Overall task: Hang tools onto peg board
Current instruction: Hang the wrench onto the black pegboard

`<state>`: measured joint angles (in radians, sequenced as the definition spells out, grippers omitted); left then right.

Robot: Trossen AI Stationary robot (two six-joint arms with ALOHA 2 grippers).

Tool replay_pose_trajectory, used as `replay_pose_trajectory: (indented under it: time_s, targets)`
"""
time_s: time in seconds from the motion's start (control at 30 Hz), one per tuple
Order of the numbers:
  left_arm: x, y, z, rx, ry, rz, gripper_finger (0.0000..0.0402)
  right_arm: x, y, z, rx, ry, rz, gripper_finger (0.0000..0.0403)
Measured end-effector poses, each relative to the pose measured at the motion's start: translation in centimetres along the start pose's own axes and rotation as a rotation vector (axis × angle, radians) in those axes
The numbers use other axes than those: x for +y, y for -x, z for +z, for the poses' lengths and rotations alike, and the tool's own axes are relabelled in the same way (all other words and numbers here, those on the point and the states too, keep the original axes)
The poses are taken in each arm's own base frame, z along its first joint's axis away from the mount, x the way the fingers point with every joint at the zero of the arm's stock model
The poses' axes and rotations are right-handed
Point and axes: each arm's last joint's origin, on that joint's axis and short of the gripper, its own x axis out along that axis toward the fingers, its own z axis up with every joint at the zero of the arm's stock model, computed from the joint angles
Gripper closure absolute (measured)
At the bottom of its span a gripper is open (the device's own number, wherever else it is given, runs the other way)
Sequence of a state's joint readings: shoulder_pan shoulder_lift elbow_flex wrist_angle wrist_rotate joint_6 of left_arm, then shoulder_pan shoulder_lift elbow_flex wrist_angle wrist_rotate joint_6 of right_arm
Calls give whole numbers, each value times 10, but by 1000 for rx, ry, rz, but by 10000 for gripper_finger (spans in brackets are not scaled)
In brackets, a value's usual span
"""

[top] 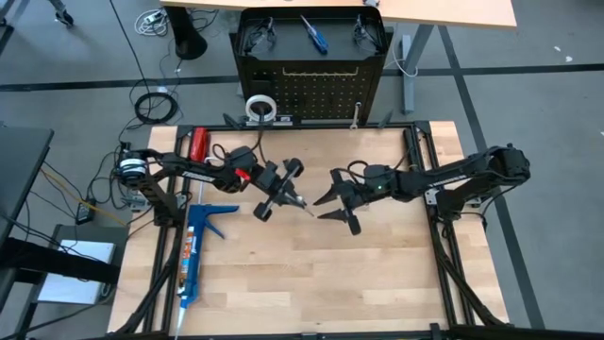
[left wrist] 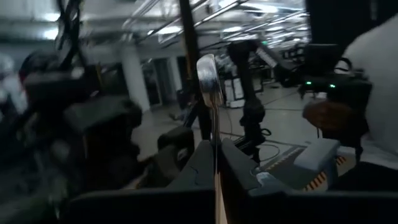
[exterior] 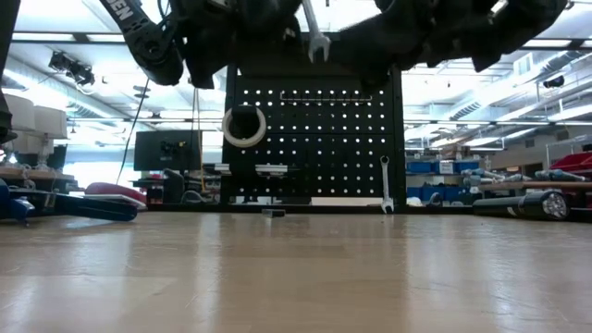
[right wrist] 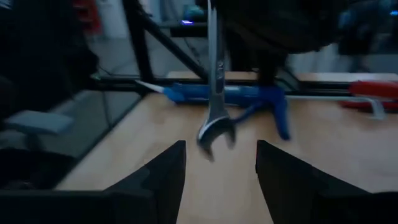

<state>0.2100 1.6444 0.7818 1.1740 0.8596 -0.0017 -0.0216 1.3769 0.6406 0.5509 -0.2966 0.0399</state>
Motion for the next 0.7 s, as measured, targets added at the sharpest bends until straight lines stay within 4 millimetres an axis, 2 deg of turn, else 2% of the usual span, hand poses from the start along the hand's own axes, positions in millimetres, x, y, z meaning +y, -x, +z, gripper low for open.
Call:
replay_pose_trajectory:
  time_s: [0.23,0.5,0.7]
  targets:
    - [-3,0,8,-59,-125,-78,399,-8,-12,-3,-110,-124,218,206]
    - [-12,-5,19,-158,-312,-142,399,-24,-24,-10,-243,-340,280,205]
    - [-13,-4,24,-201,-472,-133,400,-21,-25,-5,-381,-455,387,206]
